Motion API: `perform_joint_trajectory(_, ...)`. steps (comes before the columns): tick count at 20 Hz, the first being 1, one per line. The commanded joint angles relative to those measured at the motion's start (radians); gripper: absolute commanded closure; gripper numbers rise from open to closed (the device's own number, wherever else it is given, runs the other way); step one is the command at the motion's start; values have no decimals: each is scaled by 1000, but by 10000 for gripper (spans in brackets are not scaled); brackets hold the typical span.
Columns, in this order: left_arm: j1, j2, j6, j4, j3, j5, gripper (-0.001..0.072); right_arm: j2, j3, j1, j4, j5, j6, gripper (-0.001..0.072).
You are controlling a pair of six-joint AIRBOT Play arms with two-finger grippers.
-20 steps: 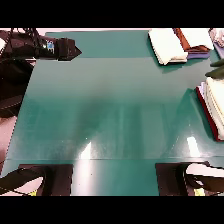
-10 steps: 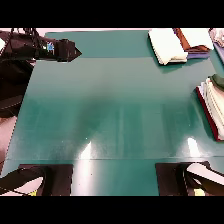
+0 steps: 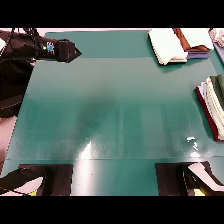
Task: Fold the shirts.
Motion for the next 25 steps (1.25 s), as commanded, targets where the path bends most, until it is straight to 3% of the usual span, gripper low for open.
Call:
perform_joint_trajectory(1,0,0,2,0,0,3,683,36,-16,55,185,-45,2,175)
perform_joint_trajectory(4,0,0,2,0,0,5,683,37,-16,280,351,-32,1,179)
perform_joint_trajectory(12,0,1,2,1,0,24,683,36,-16,1038,350,-113,1,193)
perform_joint_trajectory(13,0,1,2,1,0,38,683,35,-16,1100,350,-132,0,252)
perform_joint_trajectory(16,0,1,2,1,0,71,683,35,-16,1244,350,-159,0,631)
perform_joint_trajectory(17,0,1,2,1,0,85,683,35,-16,1273,350,-159,-1,687)
perform_joint_trajectory(25,0,1,2,1,1,109,683,35,-16,1314,352,-158,0,687)
